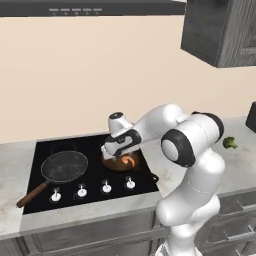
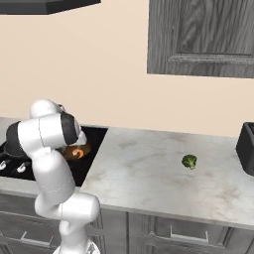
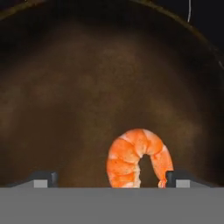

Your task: Place both pans onto different burners. Then place the broccoli and the shrimp on different pans.

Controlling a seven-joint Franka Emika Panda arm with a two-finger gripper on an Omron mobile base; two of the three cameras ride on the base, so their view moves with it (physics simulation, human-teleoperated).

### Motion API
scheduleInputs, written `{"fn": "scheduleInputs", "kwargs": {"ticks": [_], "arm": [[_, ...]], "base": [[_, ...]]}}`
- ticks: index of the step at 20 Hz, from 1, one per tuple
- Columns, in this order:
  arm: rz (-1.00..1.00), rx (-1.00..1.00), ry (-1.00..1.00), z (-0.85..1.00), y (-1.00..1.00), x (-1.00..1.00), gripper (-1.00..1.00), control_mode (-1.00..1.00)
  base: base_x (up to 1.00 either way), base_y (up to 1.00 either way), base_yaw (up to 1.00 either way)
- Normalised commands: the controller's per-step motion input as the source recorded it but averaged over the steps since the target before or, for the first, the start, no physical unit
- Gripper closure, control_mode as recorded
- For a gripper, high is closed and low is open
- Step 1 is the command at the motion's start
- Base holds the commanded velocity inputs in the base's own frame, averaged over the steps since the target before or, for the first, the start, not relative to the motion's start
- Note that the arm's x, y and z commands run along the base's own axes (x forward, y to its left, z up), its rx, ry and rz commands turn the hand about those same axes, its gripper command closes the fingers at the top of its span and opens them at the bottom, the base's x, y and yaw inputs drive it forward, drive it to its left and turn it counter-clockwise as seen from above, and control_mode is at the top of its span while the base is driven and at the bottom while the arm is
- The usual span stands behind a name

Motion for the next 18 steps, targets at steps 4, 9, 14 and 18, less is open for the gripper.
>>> {"fn": "scheduleInputs", "kwargs": {"ticks": [4, 9, 14, 18], "arm": [[-0.01, 0.0, -0.18, 0.48, -0.21, -0.36, -1.0, -1.0], [0.0, 0.01, -0.11, 0.55, -0.62, -0.13, -1.0, -1.0], [0.0, 0.03, -0.09, 0.41, -0.72, -0.12, -1.0, -1.0], [0.0, 0.02, -0.07, 0.42, -0.75, -0.13, -1.0, -1.0]], "base": [[0.0, 0.0, 0.0], [0.0, 0.0, 0.0], [0.0, 0.0, 0.0], [0.0, 0.0, 0.0]]}}
